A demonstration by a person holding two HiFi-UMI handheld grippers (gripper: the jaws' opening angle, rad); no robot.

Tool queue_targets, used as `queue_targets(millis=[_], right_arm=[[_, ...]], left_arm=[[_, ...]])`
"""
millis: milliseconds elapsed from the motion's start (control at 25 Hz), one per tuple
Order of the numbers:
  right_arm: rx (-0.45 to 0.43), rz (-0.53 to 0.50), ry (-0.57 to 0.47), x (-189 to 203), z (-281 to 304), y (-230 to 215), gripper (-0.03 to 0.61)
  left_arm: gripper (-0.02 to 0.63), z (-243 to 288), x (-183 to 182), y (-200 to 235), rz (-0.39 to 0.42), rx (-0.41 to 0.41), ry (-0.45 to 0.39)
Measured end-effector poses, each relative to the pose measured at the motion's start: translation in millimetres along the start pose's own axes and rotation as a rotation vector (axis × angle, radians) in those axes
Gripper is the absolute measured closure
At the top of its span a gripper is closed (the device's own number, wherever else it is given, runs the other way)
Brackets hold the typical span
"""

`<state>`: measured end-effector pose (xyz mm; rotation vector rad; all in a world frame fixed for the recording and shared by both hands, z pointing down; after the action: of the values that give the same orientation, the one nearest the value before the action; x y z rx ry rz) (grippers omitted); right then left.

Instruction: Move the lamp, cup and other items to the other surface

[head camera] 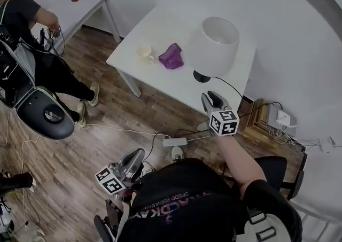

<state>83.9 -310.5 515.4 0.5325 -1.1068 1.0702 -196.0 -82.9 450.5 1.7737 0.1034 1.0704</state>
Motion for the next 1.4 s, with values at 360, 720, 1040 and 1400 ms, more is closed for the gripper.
queue_targets(millis=[360, 720, 1040, 1400], right_arm=[[0.103, -0.008, 0.039, 3, 76, -56, 0.417], [0.163, -0.049, 0.025, -10, 125, -73, 0.377], [0.206, -0.090, 0.007, -17, 154, -91, 0.372], [0.184, -0.106, 0.018, -16, 171, -91, 0.397]], left_arm=[[0.618, -23, 0, 0, -0.001, -0.107, -0.044], [0.618, -28, -7, 5, -0.009, -0.165, -0.050], [0.618, -23, -13, 19, -0.046, -0.210, -0.048], [0.618, -12, -18, 30, -0.075, -0.222, -0.016]])
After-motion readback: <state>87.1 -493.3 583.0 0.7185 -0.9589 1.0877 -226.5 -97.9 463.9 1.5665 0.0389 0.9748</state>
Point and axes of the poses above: the fingertips, and each gripper's own axes: z forward along the fingers, y to its left, x out of its underside, the point moved 3 cm from there along -z, backward along the fingers, and after that the axes turned 2 degrees about x, right-handed, at the moved point
